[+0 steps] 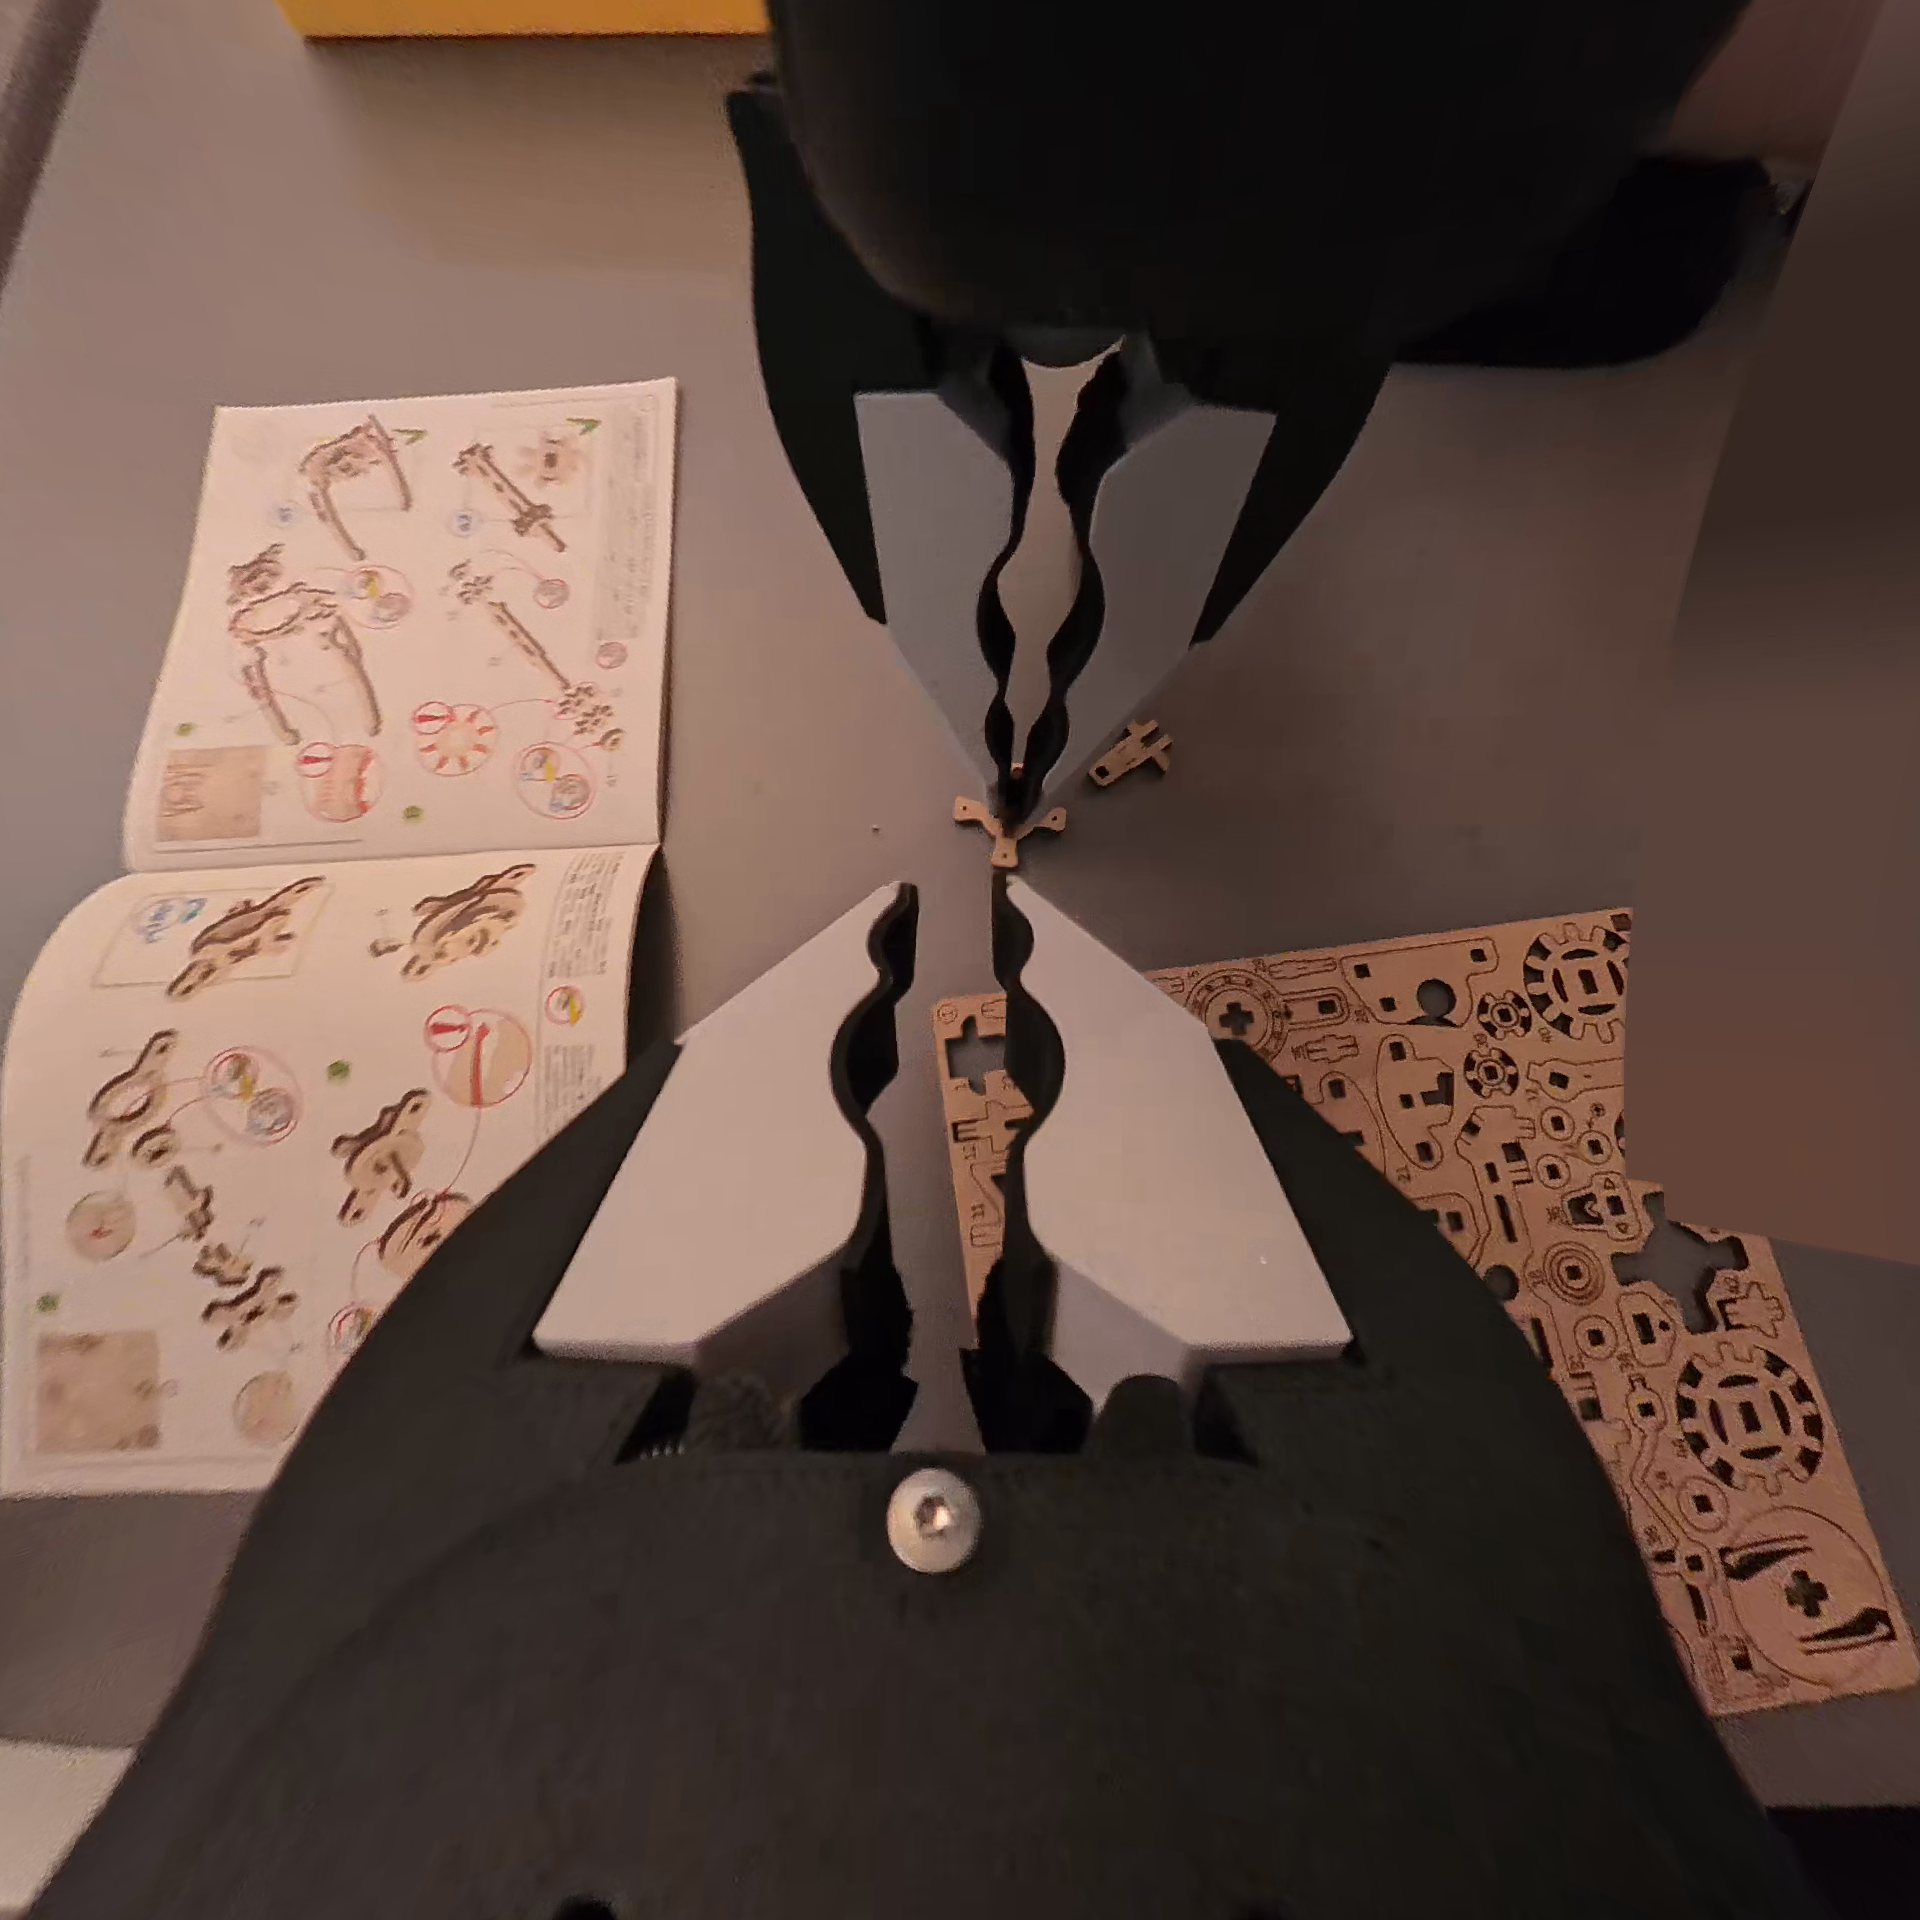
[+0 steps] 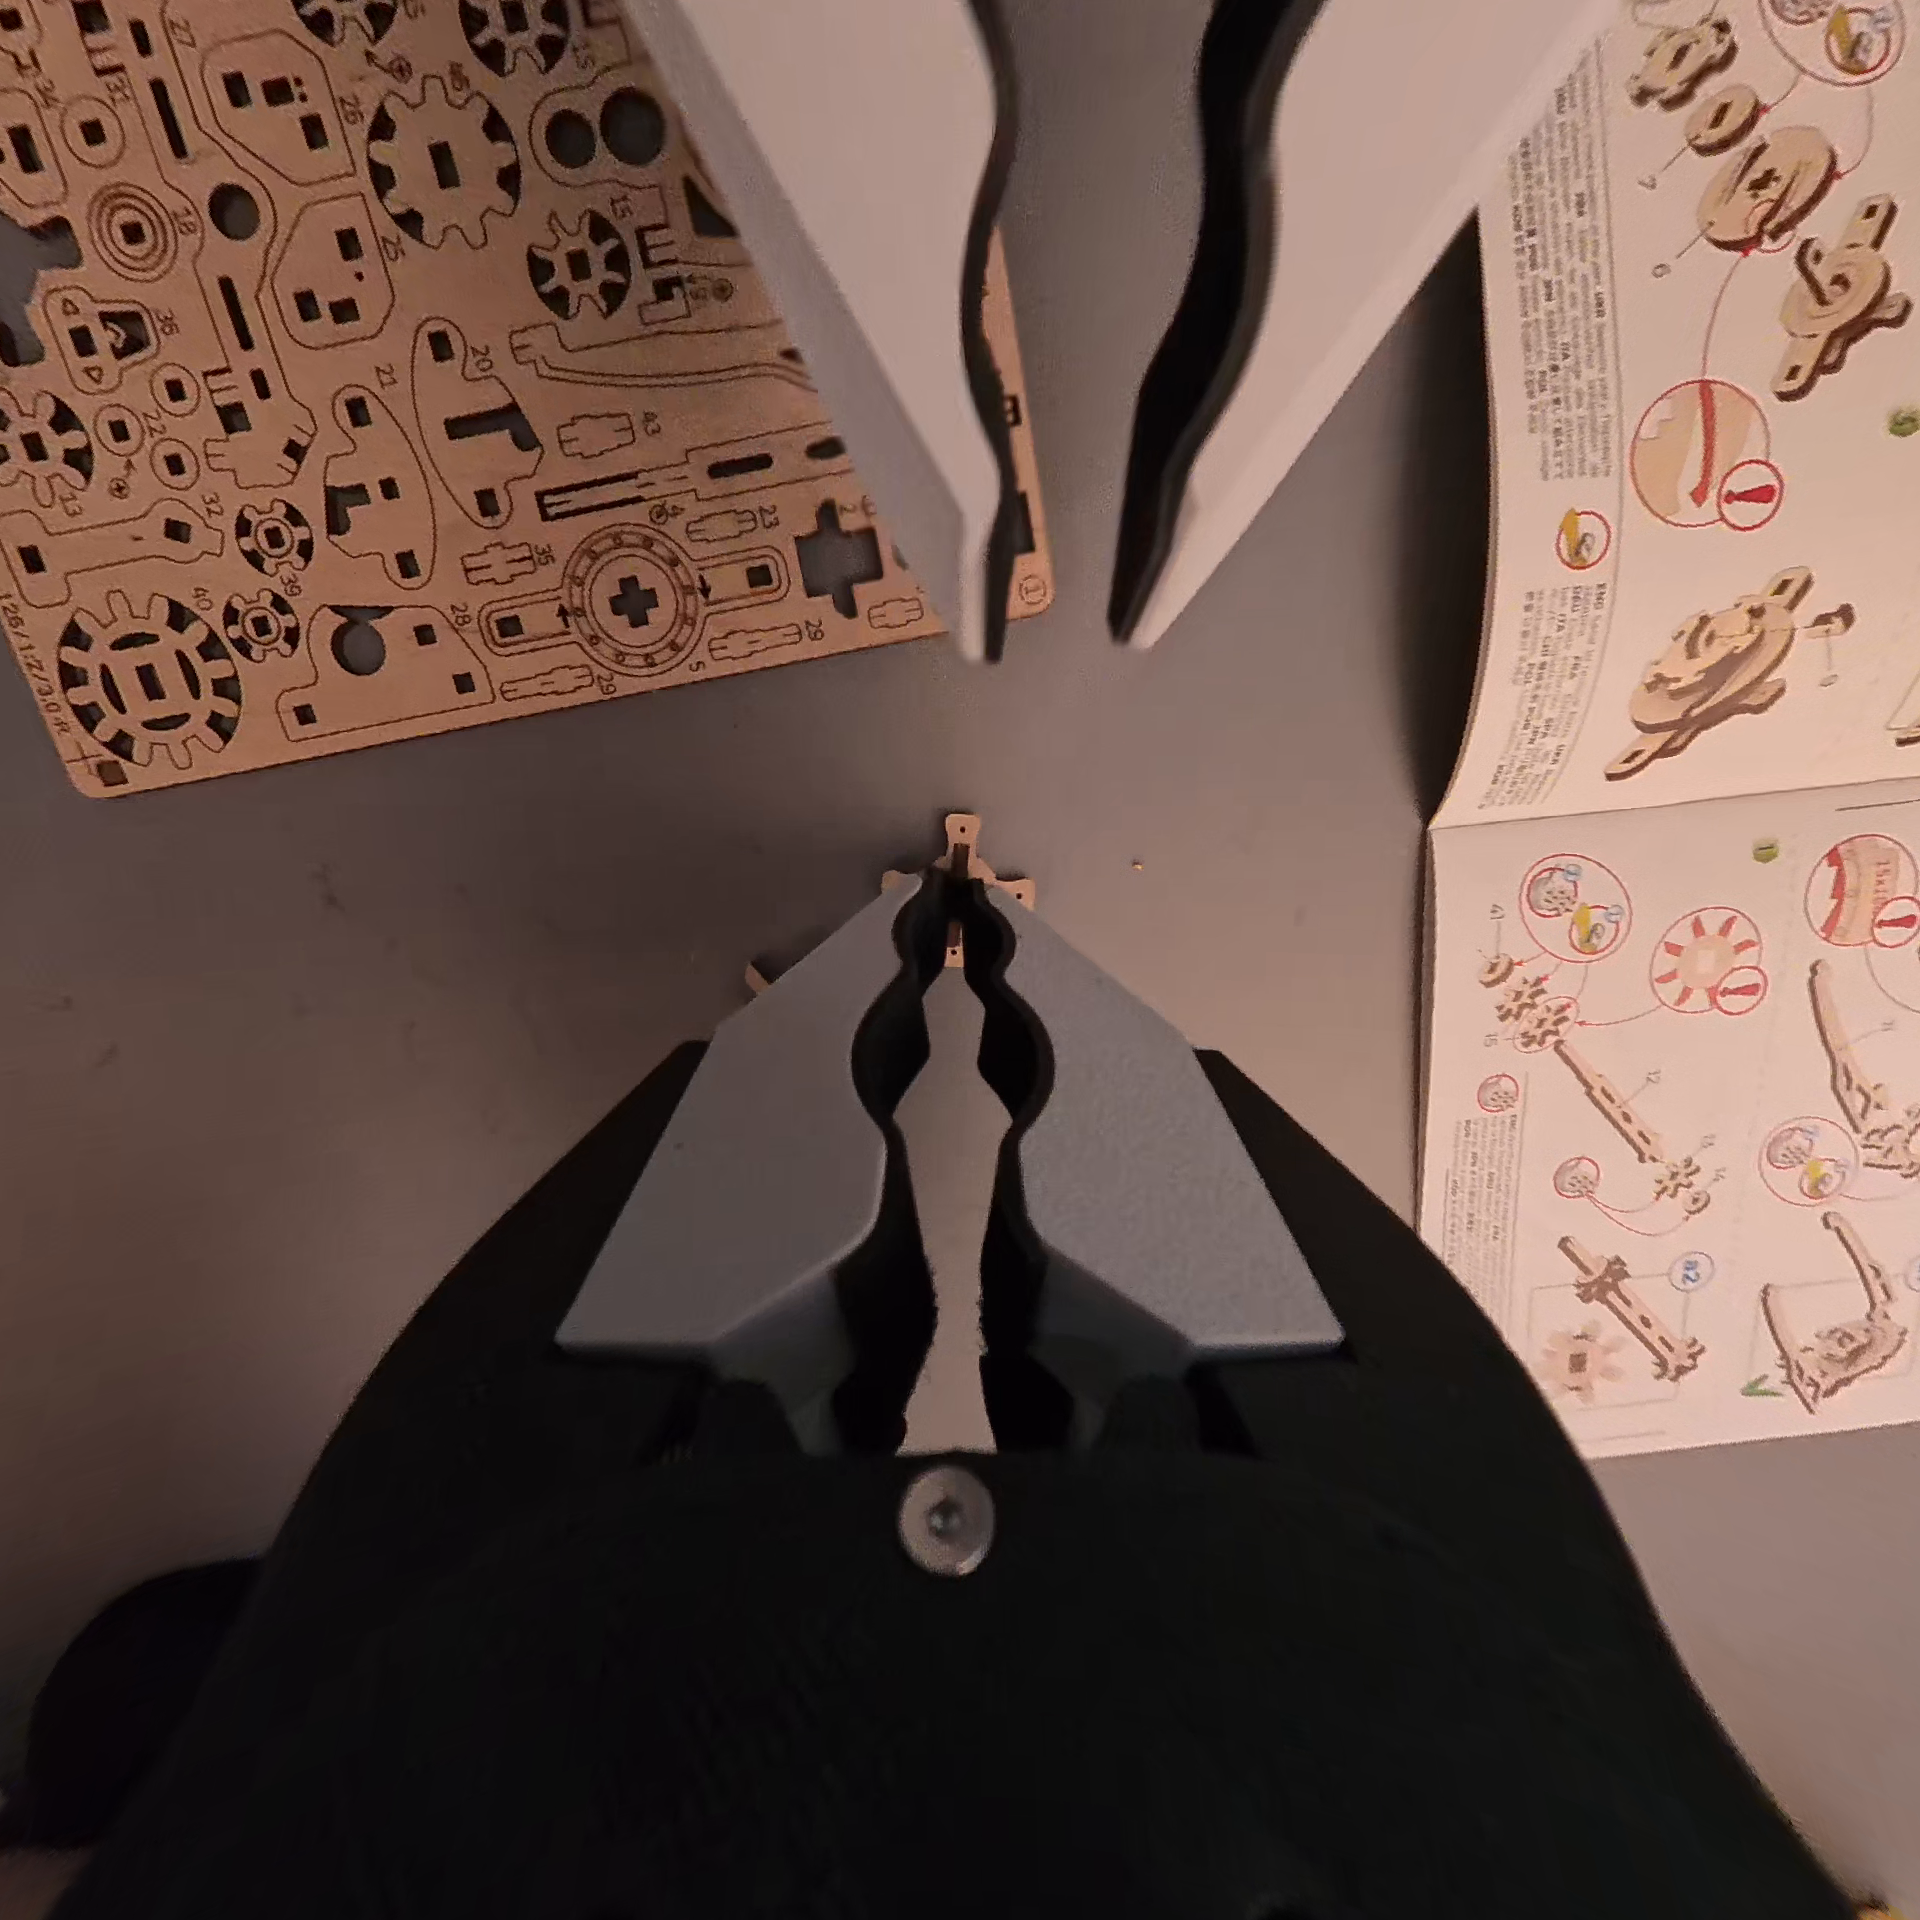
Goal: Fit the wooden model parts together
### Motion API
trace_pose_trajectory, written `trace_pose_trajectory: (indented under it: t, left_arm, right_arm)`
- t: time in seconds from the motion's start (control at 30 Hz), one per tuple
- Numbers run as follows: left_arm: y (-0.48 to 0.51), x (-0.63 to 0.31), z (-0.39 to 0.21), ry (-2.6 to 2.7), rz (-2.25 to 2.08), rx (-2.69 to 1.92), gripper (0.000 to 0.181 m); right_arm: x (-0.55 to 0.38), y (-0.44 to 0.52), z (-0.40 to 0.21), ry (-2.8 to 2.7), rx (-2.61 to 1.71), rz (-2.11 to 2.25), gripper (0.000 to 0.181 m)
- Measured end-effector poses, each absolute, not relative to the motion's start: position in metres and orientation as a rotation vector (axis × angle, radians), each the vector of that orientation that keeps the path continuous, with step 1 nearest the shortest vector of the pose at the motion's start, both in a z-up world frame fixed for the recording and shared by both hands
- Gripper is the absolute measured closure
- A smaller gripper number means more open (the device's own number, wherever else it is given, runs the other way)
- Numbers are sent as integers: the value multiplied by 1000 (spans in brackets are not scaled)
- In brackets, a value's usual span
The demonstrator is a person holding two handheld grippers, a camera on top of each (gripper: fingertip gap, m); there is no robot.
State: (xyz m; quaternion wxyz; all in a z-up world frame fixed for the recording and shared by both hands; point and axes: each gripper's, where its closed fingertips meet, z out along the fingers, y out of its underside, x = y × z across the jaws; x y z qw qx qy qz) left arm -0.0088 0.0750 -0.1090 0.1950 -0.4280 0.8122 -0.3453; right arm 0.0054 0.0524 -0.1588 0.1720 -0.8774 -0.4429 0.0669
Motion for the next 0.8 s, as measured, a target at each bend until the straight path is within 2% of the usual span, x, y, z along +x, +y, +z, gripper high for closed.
trace_pose_trajectory:
  t: [0.33, 0.53, 0.8]
  left_arm:
    - [81, -16, -91, 2225, -957, -1171, 169]
    - [79, -15, -89, 2226, -956, -1155, 169]
    - [82, -16, -88, 2222, -952, -1156, 168]
  right_arm:
    - [6, 52, -160, -1325, -2577, 106, 179]
    - [5, 53, -159, -1203, -2510, 230, 179]
    - [5, 55, -159, -1225, -2488, 162, 179]
